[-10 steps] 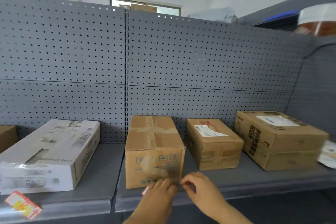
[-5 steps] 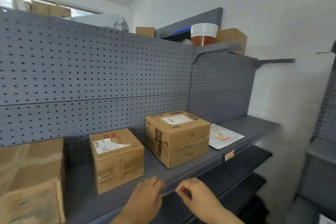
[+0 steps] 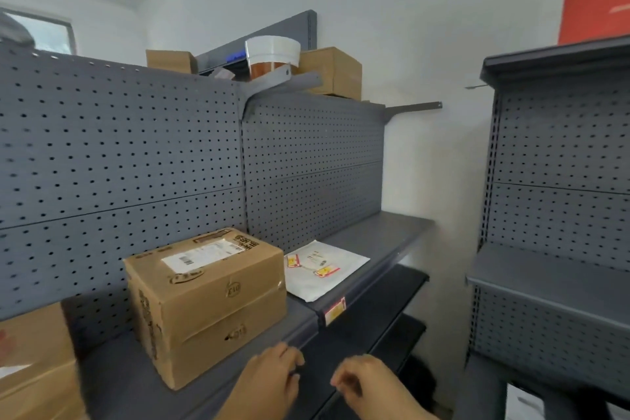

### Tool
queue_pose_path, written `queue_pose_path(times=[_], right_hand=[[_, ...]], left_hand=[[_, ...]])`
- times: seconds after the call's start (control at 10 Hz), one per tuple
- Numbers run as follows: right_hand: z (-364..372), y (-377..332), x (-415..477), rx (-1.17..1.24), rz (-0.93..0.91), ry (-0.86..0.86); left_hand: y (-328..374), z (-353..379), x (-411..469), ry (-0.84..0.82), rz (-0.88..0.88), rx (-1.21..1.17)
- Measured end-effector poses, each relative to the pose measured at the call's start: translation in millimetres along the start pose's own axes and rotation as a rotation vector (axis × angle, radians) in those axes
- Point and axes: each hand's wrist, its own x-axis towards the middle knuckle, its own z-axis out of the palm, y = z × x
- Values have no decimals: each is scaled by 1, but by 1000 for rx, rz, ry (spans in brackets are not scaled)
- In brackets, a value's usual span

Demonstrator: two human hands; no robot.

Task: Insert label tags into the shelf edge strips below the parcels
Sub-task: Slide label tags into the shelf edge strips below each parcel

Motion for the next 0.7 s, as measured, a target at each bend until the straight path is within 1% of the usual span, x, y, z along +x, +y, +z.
queue_pose_path(times=[0.1,0.2,0.3,0.4,0.5,0.6,0.7], right_hand=[[7,36,28,-36,-48,-32],[3,58,55,-70,33,-46],[-7,79,75,-93,-76,15],[-6,106,109,-86,-93,-14],[2,137,141,7,50,-104],[2,144,169,13,-9,-15],[1,152,186,-58,-120,-8]], left_hand=[[-5,15,41,-34,3,-3],[-10,26,83,-80,15,21],[-18,37,124,-118,5,54],[-25,39,159,-124,-2,36],[-24,43,185,-138,-23,59],[-26,51,204,-168,-60,61],[-33,56,218,-173,-117,45]])
